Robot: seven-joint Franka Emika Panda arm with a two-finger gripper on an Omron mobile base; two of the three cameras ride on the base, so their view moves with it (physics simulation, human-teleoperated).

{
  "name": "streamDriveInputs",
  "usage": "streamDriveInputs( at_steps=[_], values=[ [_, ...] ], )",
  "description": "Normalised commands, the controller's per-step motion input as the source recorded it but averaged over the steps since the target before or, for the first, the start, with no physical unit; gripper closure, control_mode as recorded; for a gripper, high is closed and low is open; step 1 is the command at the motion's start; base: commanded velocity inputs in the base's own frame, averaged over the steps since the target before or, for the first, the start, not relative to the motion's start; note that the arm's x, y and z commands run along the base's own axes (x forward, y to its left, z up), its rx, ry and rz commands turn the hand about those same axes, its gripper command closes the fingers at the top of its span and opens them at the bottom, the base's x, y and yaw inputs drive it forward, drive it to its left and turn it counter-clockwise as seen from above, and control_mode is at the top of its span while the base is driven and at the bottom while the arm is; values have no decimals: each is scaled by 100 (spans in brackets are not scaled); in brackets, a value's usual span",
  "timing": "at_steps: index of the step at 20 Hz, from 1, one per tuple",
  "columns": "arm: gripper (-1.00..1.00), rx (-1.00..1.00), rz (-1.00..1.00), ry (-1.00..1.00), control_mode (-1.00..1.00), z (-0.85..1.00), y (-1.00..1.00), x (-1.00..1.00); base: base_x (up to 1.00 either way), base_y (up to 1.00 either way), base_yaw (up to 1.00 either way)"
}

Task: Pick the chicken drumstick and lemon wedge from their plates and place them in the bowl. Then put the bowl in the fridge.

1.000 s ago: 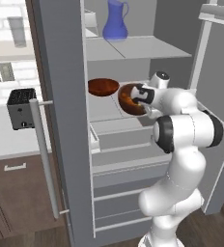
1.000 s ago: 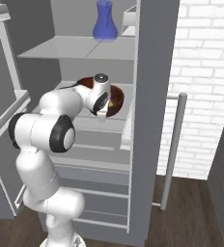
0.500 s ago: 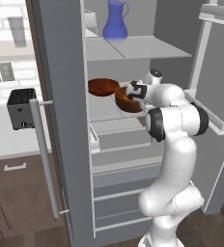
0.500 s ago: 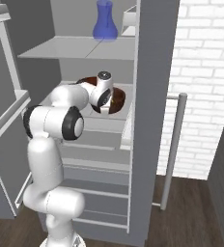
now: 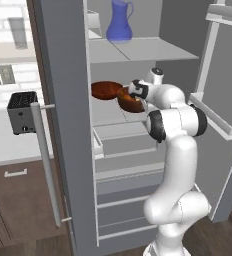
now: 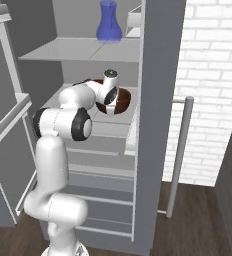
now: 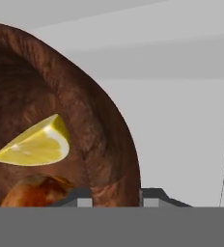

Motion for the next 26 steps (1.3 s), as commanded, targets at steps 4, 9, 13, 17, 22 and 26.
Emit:
streamDriveInputs(
  at_steps=[4,9,13,17,22,26],
  values=[
    [-100,0,-1,-2,-100,-49,0,-7,0,0,0],
    [-100,5,-1,-9,-100,1,0,-38,0,0,0],
    [-100,2,0,-16,-100,15,1,-79,0,0,0],
    [-100,0,0,-14,-100,1,0,-97,0,0,0],
    [-100,0,0,-2,-100,14,14,-100,0,0,0],
    [-100,-6,7,0,-100,40,20,-100,0,0,0]
  ],
)
